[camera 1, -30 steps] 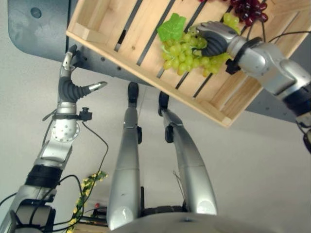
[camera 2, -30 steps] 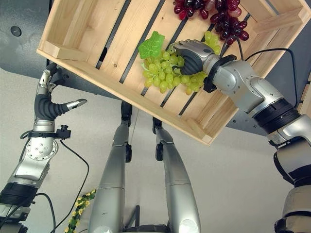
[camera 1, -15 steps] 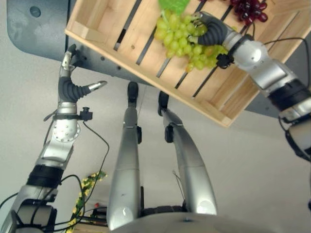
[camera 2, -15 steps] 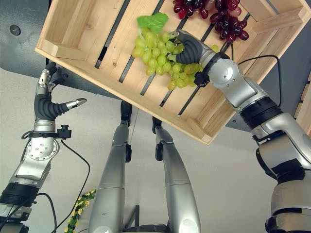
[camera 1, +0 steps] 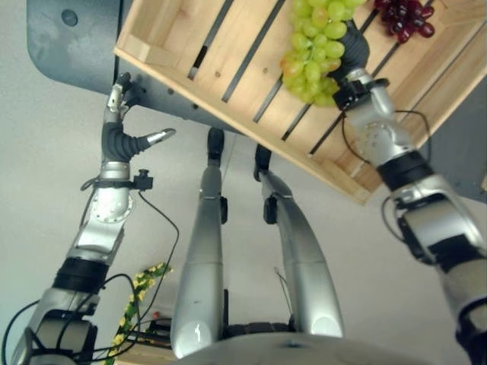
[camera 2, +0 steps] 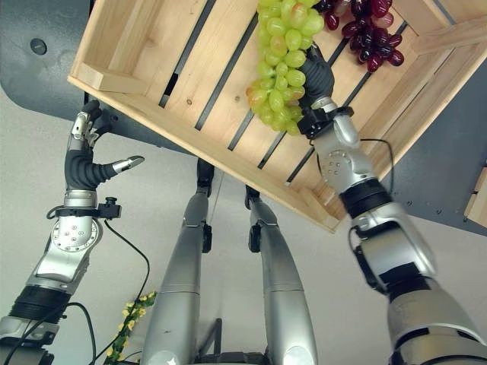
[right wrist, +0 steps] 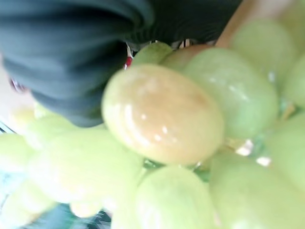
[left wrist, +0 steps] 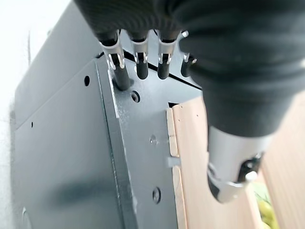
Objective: Pick up the fruits from the basket on one side to the basket on the other side
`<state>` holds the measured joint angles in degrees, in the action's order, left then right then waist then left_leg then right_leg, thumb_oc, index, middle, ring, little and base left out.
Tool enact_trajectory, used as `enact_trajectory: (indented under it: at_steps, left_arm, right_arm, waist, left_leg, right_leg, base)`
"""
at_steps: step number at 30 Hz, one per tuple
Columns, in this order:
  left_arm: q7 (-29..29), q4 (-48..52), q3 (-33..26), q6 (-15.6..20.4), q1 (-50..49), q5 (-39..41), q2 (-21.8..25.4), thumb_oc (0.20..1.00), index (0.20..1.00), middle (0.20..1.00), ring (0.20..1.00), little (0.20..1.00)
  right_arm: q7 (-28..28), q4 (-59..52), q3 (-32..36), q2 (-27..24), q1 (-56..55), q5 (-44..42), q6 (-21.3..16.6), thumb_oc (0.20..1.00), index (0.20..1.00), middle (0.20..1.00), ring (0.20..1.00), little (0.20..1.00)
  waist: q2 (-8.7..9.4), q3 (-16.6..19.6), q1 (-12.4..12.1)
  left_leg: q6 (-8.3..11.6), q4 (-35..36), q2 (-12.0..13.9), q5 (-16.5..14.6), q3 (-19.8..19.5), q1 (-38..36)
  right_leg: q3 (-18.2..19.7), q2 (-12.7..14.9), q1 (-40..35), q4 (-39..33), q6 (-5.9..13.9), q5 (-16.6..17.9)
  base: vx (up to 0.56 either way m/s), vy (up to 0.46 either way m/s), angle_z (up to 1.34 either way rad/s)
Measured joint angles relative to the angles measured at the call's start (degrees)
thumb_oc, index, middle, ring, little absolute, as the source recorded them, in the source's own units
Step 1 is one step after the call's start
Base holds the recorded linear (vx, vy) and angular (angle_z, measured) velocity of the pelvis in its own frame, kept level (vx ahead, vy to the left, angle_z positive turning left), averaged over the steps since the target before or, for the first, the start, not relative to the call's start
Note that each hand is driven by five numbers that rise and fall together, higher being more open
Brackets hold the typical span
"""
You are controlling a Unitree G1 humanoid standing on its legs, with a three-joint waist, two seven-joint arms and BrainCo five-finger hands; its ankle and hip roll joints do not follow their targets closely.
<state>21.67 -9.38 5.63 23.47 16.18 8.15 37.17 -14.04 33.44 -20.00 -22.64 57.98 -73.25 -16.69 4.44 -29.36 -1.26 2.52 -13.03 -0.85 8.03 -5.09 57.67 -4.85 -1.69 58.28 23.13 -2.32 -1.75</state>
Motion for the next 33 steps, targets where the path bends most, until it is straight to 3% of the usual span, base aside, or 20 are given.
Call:
enact_trajectory:
  at_steps: [8,19,28,33]
  left_arm:
    - [1.7,0.1,0.0,0.0,0.2,-0.2,-1.4,1.0,1.0,1.0,1.0,1.0]
    - [1.5,0.1,0.7,-1.3,0.4,-1.3,-2.4,1.0,1.0,1.0,1.0,1.0]
    - [-1.8,-3.2,5.1,-4.3,-3.3,-2.9,-2.8,1.0,1.0,1.0,1.0,1.0]
    - [-5.9,-3.0,5.0,-4.5,-7.0,-2.9,-2.2,1.0,1.0,1.0,1.0,1.0]
  right_arm:
    - [-0.1,-5.5,-1.0,4.2,-5.6,-3.0,-1.8,0.2,0.2,0.2,0.2,0.2]
    - [-0.5,-16.7,-5.0,3.0,-13.2,-1.7,-1.7,0.2,0.2,0.2,0.2,0.2]
    - [-0.6,-17.9,-5.9,3.3,-20.2,-0.5,-1.2,0.2,0.2,0.2,0.2,0.2]
    - [-0.5,-18.4,-5.8,-1.6,-22.9,2.3,0.8,0.2,0.2,0.2,0.2,0.2]
  waist:
    - [-0.08,0.0,-0.2]
    - [-0.03,0.0,-0.6]
    - [-0.07,-0.1,0.5]
    - [-0.14,-0.2,0.4]
  left_leg:
    - [-0.08,0.3,0.0,0.1,0.0,0.0]
    - [-0.06,0.0,0.0,0.0,0.0,-1.1]
    - [0.06,1.3,-0.1,-0.2,0.1,-10.3]
    - [-0.04,2.7,-0.3,-0.1,-0.2,-17.2]
  right_leg:
    - [0.0,0.0,0.1,0.0,-0.74,-0.2]
    - [-0.1,0.0,-1.2,0.1,-0.85,-0.3]
    - [-0.2,0.4,-9.9,0.1,-0.59,-0.7]
    - [-0.6,0.6,-16.9,-1.0,-0.8,-0.8]
  base:
    - [0.0,0.0,0.0]
    - [0.0,0.001,0.0]
    - [-0.01,0.003,0.01]
    - [0.02,-0.006,0.05]
